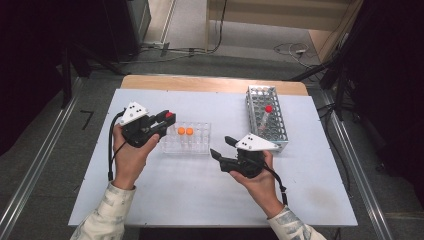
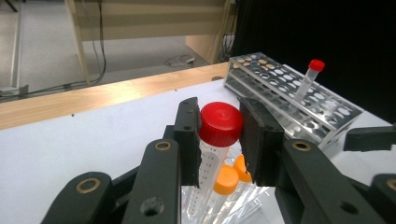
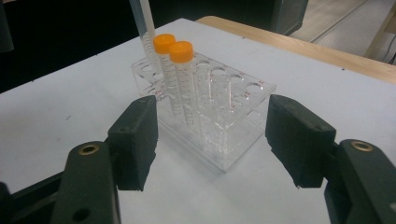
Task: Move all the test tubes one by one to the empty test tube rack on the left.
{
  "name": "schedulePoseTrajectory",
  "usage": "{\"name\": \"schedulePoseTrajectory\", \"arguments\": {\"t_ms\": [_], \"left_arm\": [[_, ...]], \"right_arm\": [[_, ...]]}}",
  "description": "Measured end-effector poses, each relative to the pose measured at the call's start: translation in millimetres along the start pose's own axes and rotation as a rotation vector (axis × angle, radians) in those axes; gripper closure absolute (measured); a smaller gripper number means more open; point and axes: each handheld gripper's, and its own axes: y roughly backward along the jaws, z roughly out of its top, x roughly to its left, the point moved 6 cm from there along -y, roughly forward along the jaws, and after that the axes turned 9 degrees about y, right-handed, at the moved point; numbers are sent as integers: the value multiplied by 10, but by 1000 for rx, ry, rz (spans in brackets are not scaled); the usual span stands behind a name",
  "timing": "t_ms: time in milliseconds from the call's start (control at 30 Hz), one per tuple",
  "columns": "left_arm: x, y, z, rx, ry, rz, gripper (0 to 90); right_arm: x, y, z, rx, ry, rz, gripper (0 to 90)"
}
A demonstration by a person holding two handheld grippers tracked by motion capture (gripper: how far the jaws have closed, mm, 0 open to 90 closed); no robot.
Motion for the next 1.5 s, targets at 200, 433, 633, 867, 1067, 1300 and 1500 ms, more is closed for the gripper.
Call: {"name": "schedulePoseTrajectory", "arguments": {"t_ms": [200,433,633,867,1067,1300,1500], "left_arm": [[45,-46,-63,21,2,12,699],[83,-137,-202,131,6,-3,694],[106,-146,-230,159,10,6,693],[123,-138,-224,158,24,8,638],[109,-117,-188,127,38,-2,555],[146,-107,-153,95,81,8,330],[170,-90,-133,77,98,19,294]], "right_arm": [[-9,-1,-9,1,6,-1,326],[-12,-6,-25,10,5,-5,326],[-16,-2,-25,9,5,-7,326],[-14,-9,-33,14,6,-10,326],[-65,13,-29,8,0,-31,326],[-301,60,-60,13,-7,-129,326],[-591,157,-71,-1,-36,-246,329]]}}
